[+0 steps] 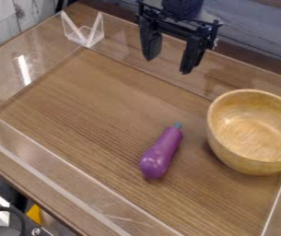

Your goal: Put the purple eggplant in the brown bowl

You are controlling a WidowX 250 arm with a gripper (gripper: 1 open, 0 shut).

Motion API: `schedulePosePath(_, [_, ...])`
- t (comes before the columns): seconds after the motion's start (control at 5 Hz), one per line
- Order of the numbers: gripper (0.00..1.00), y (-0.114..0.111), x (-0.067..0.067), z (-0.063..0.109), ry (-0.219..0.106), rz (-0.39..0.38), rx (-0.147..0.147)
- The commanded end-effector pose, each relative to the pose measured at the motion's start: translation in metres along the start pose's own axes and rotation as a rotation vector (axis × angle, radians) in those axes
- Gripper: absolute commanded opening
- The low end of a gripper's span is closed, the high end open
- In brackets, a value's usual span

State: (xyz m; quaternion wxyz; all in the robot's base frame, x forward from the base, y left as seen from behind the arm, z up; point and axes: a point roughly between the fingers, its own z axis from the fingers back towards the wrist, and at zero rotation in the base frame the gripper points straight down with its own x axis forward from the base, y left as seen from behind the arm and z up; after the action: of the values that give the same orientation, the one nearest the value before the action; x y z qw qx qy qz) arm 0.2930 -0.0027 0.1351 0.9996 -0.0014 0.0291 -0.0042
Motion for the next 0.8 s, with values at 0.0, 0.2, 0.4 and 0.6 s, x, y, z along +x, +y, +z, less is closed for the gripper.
schedulePosePath(0.0, [1.0,0.002,-0.006,-0.004,0.014,-0.007,-0.004])
schedulePosePath(0.2, [1.0,0.001,-0.029,-0.011,-0.009,-0.016,-0.024])
schedulePosePath(0.4, [1.0,0.007,-0.043,-0.021,-0.037,-0.007,-0.033])
schedulePosePath(0.6, [1.0,0.009,-0.053,-0.026,-0.062,0.004,-0.04])
